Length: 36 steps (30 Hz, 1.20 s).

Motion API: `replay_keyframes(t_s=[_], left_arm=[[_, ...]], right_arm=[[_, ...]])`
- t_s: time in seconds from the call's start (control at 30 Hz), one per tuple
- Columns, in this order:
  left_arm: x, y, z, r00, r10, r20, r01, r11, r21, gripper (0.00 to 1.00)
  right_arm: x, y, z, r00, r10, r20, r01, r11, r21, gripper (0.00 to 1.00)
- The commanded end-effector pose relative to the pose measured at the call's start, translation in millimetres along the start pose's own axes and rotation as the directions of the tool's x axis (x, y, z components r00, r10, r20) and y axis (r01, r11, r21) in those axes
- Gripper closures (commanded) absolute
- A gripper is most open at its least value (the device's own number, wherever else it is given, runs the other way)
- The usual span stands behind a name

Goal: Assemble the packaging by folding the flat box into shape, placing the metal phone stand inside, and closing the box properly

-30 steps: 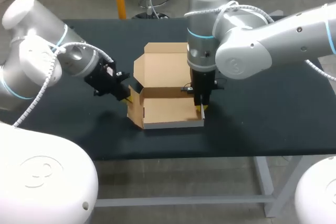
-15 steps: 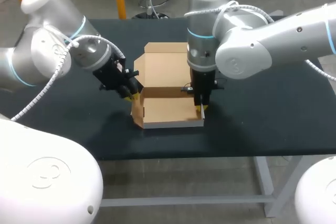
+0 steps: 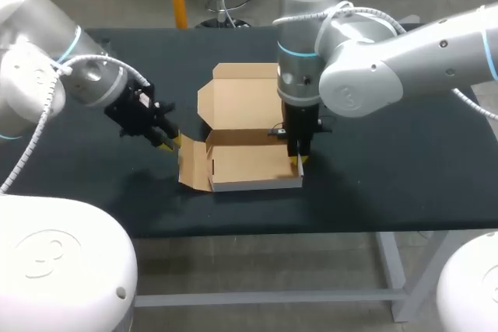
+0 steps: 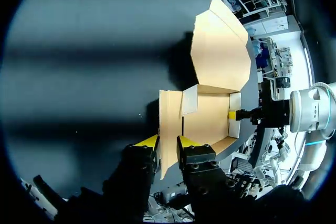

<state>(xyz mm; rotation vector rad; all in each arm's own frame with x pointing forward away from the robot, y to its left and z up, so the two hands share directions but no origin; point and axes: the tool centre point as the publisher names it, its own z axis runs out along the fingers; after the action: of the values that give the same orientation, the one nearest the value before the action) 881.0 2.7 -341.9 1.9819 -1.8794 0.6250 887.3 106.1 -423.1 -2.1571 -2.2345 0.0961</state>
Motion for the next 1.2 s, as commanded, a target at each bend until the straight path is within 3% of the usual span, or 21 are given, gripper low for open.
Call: replay_keyframes(t_s=[0.03,0.17,0.27,0.63,0.97,1.2], left_arm=[[-18.3,6.0,-9,0.995,0.004,-0.099,-0.003,1.0,0.009,0.74],[-29.1,6.6,-11,0.992,0.006,-0.127,-0.005,1.0,0.013,0.69],[-36.5,6.0,-10,0.989,0.002,-0.145,0.0,1.0,0.011,0.82],[-56.2,4.8,5,0.983,-0.021,-0.183,0.02,1.0,-0.007,0.82],[-64.9,4.7,19,0.972,-0.02,-0.233,0.015,1.0,-0.027,0.89],[-63.3,4.7,32,0.962,-0.023,-0.271,0.013,0.999,-0.038,0.84]], right_arm=[[2,1,1,1.0,-0.001,0.003,0.001,1.0,0.006,1.0],[2,1,1,1.0,-0.001,0.003,0.001,1.0,0.006,1.0],[2,1,1,1.0,-0.001,0.003,0.001,1.0,0.006,1.0],[2,1,1,1.0,-0.001,0.003,0.001,1.0,0.006,1.0],[2,1,1,1.0,-0.001,0.003,0.001,1.0,0.006,1.0],[2,1,1,1.0,-0.001,0.003,0.001,1.0,0.006,1.0]])
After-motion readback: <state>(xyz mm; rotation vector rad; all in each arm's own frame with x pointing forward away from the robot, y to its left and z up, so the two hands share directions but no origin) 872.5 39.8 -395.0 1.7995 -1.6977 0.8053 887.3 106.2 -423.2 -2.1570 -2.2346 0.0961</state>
